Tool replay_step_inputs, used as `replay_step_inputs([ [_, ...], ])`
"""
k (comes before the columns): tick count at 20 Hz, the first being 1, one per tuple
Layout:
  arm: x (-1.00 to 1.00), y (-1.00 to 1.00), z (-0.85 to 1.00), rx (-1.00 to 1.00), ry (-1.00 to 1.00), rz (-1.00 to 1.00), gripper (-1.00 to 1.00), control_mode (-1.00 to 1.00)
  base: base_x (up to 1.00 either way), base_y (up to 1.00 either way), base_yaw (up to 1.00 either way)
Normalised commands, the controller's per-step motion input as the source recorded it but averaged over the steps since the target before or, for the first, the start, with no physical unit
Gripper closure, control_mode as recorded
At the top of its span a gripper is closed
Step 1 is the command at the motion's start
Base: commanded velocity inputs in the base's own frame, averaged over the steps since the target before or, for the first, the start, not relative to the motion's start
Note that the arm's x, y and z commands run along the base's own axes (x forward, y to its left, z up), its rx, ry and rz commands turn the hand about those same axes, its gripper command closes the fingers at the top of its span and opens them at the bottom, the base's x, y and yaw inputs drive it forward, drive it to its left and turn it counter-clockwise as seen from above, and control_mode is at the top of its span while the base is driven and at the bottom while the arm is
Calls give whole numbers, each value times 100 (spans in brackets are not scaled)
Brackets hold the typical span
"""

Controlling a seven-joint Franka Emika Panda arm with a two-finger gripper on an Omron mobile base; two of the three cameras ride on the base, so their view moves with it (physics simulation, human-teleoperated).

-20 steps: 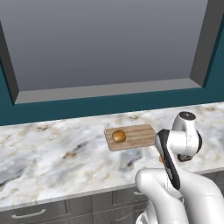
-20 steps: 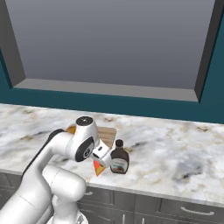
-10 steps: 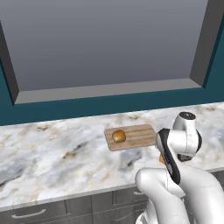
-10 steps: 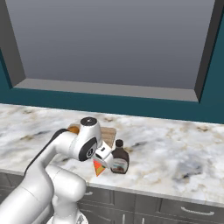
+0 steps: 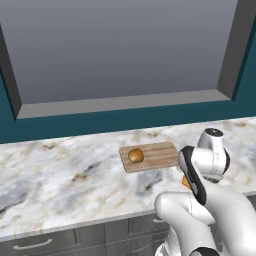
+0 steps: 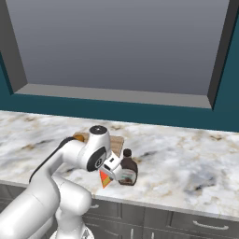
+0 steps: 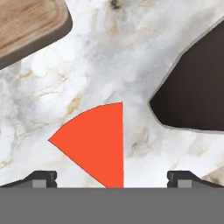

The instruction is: Retrieve the reheated potato from the microwave, then place the potato, cheese, and condiment on the cutting board.

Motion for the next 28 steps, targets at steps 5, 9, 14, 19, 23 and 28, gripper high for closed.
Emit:
replay_step_inputs([
  [5,0,19,-23,0,0,4,-100,-100,0,0,0],
  [9,2,20,-26,0,0,4,-100,-100,0,0,0],
  [14,0,12,-33,0,1,4,-100,-100,0,0,0],
  [19,1,0,-31,-2,0,1,-100,-100,0,0,0],
  [23,0,2,-26,0,0,0,-100,-100,0,0,0],
  [28,0,13,-29,0,0,0,-100,-100,0,0,0],
])
